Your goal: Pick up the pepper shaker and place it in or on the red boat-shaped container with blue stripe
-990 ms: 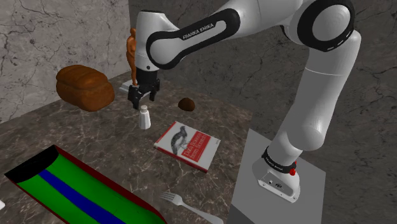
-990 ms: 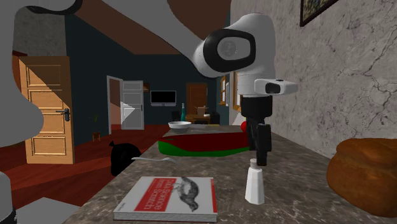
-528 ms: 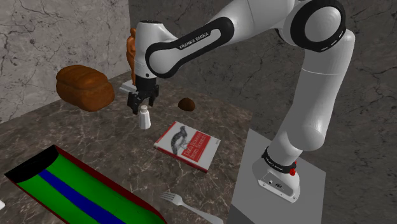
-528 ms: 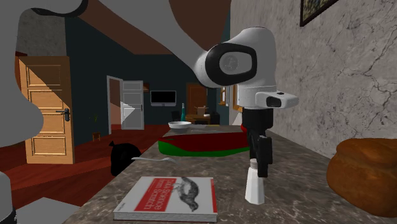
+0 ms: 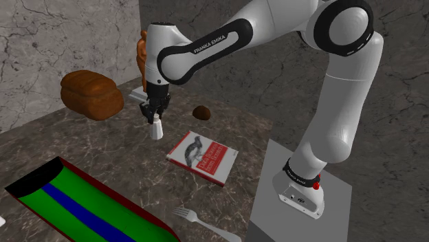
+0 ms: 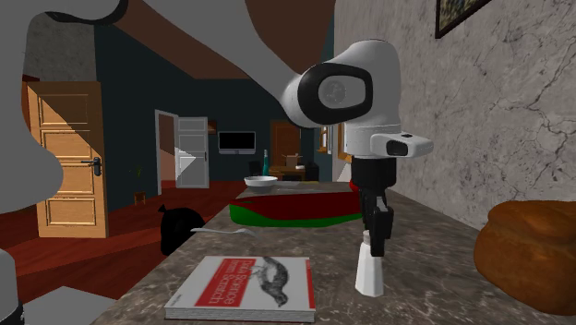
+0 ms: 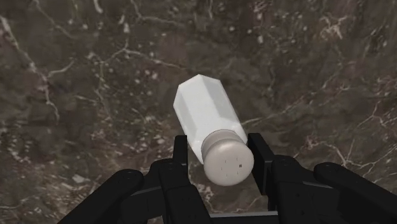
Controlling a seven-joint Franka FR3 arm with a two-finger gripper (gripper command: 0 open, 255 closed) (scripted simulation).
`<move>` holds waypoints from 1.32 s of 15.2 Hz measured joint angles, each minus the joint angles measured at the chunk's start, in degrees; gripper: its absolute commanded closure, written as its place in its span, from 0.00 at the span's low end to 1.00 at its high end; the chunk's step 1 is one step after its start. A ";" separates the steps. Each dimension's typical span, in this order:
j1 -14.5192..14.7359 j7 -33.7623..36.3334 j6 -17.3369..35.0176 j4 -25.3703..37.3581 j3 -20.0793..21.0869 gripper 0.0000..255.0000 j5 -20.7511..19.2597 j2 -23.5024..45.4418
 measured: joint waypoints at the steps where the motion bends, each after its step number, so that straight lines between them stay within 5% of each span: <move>1: 0.00 0.00 0.00 0.00 0.00 1.00 0.00 -0.01; 8: 0.00 0.01 -0.32 0.06 0.04 1.00 0.09 -0.25; 20: -0.44 -0.56 -8.25 4.52 0.39 1.00 1.42 -3.88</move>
